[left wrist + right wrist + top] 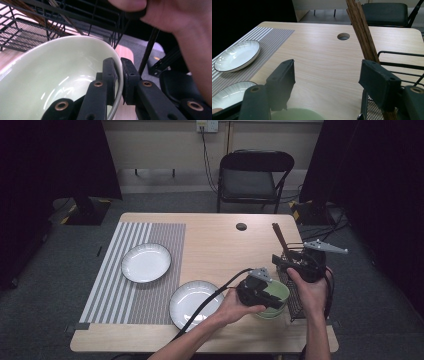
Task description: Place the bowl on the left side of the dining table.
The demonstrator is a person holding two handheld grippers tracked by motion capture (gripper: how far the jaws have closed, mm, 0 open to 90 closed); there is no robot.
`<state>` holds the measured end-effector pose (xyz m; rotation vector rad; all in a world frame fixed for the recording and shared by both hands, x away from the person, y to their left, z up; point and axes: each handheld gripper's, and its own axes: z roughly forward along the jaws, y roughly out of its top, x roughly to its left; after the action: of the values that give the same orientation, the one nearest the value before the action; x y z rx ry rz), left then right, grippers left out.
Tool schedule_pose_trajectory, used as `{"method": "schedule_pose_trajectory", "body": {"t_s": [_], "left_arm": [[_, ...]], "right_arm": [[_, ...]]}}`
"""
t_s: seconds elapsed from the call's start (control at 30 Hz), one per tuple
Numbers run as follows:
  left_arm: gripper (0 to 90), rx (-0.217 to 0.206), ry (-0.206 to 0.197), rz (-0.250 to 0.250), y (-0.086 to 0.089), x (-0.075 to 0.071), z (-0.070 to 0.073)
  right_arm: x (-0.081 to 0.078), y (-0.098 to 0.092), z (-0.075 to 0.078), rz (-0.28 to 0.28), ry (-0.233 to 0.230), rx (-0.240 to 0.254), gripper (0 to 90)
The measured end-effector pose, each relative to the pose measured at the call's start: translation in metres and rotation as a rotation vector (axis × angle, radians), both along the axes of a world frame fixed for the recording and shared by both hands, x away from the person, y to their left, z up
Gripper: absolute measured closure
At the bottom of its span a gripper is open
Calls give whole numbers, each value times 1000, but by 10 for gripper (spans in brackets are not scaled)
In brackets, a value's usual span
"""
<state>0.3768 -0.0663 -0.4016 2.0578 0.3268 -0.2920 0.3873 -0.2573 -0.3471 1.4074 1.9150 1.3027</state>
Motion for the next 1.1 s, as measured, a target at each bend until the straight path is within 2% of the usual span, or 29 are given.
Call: {"method": "schedule_pose_trajectory", "body": {"t_s": [0.13, 0.23, 0.73, 0.83, 1.1], "left_arm": [[832, -18, 31, 17, 0, 2, 0], [831, -27, 31, 17, 2, 1, -2], [828, -11, -9, 5, 2, -2, -3], [826, -12, 4, -2, 3, 0, -3], [816, -5, -7, -12, 4, 0, -3]], "right_arm": [[0, -1, 0, -1, -1, -1, 280], [0, -1, -1, -6, 2, 2, 280], [0, -2, -1, -7, 5, 1, 280], [0, -3, -1, -6, 5, 2, 280], [1, -3, -2, -4, 7, 6, 281]]}}
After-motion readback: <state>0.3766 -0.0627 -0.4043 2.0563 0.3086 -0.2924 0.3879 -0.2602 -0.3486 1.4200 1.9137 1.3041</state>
